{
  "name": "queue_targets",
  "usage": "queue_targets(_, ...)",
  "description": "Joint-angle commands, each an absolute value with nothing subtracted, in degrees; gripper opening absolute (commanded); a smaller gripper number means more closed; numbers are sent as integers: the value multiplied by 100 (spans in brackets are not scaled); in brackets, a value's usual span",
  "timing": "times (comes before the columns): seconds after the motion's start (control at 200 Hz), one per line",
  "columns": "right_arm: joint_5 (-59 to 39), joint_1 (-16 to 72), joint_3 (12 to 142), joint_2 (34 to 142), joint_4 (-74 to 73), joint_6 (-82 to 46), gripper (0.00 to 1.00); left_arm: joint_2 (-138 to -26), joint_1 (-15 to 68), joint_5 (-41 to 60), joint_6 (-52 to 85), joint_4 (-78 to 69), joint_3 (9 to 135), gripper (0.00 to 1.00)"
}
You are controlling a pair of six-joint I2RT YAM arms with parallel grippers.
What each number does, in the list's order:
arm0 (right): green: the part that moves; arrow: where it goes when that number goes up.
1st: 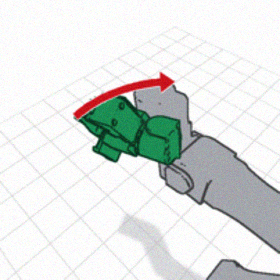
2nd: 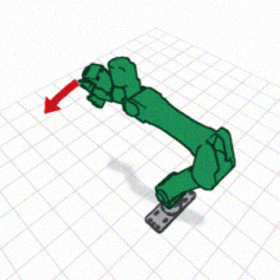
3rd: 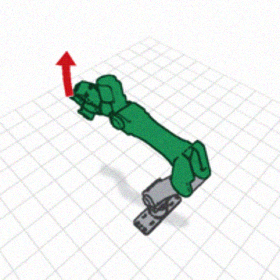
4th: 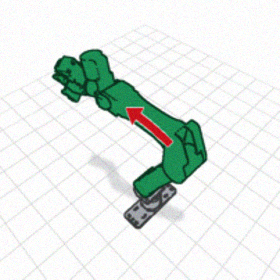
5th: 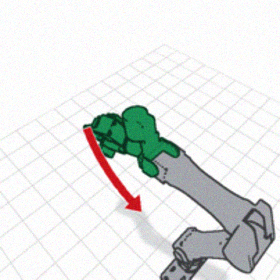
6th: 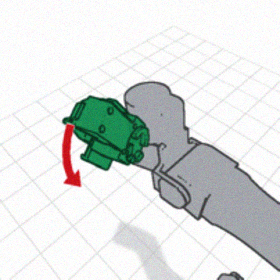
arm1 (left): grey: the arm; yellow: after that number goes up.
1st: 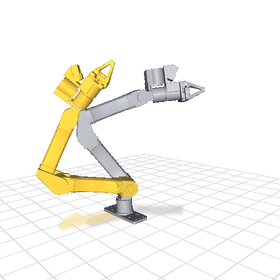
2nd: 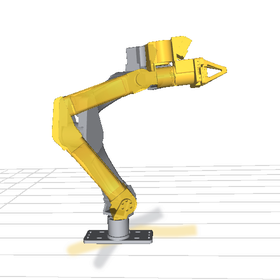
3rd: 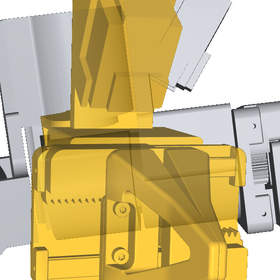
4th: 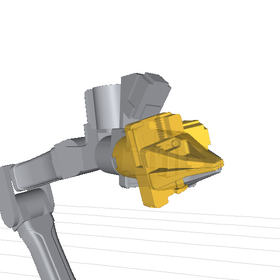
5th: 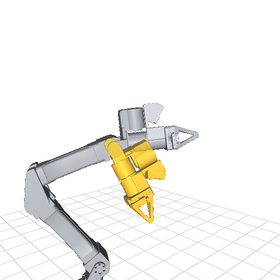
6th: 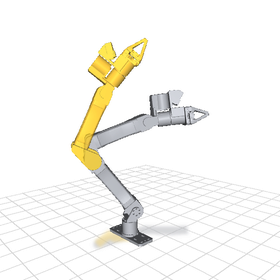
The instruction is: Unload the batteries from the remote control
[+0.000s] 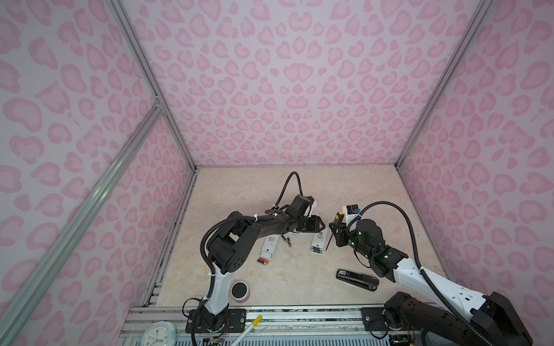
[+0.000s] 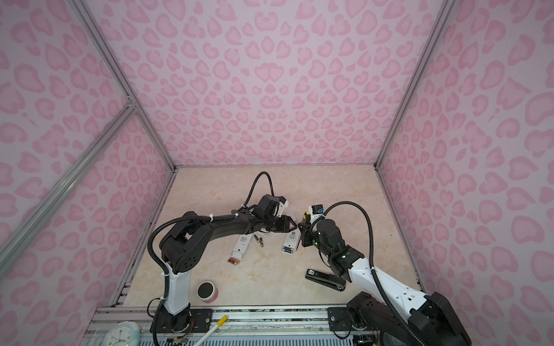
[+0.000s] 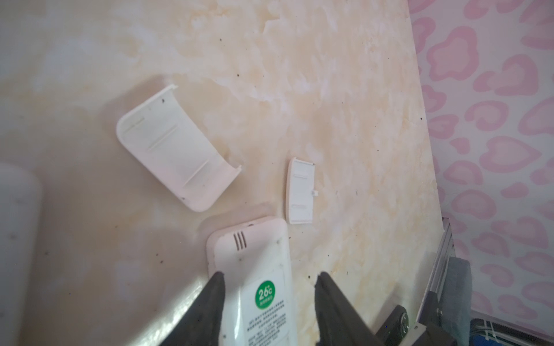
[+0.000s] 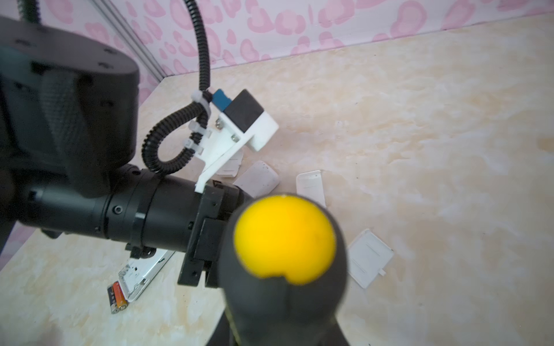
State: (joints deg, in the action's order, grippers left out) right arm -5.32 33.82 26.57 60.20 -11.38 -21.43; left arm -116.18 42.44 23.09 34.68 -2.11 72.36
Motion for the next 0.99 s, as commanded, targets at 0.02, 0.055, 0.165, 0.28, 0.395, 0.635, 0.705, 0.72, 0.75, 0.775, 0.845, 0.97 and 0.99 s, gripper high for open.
queue_targets(0.02,-1070,3527,2720,6264,-1912,-1457,0,-11014,4203,2227,3237,-96,6938,52)
queue_targets(0.055,-1103,3582,2765,6336,-1956,-1357,0,-10819,4206,2183,3222,-94,6790,52)
queue_targets(0.165,-1237,3674,2833,6515,-2129,-1155,0,-10235,4204,2068,3282,-157,6201,51)
queue_targets(0.28,-1321,3700,2839,6605,-2197,-913,0,-9711,4240,1982,3430,-258,5555,49)
queue_targets(0.395,-1404,3705,2769,6627,-2227,-609,0,-9345,4412,1884,3581,-292,5005,48)
queue_targets(0.635,-1612,3701,2595,6573,-2344,-130,0,-9061,4850,1749,3950,-378,4422,45)
queue_targets(0.705,-1681,3702,2541,6591,-2432,-85,0,-9098,4925,1795,4022,-434,4373,44)
queue_targets(0.72,-1711,3707,2526,6596,-2445,-62,0,-9108,4941,1806,4029,-446,4371,44)
queue_targets(0.75,-1769,3705,2506,6616,-2476,-7,0,-9138,4971,1814,4043,-448,4372,43)
queue_targets(0.775,-1798,3701,2507,6632,-2480,12,0,-9164,4991,1827,4063,-454,4379,43)
queue_targets(0.845,-1815,3704,2488,6686,-2470,99,0,-9248,5057,1898,4113,-527,4377,41)
queue_targets(0.97,-1811,3705,2425,6706,-2559,234,0,-9486,5131,2085,4248,-654,4387,37)
queue_targets(0.99,-1811,3701,2418,6706,-2574,245,0,-9526,5139,2114,4268,-675,4384,37)
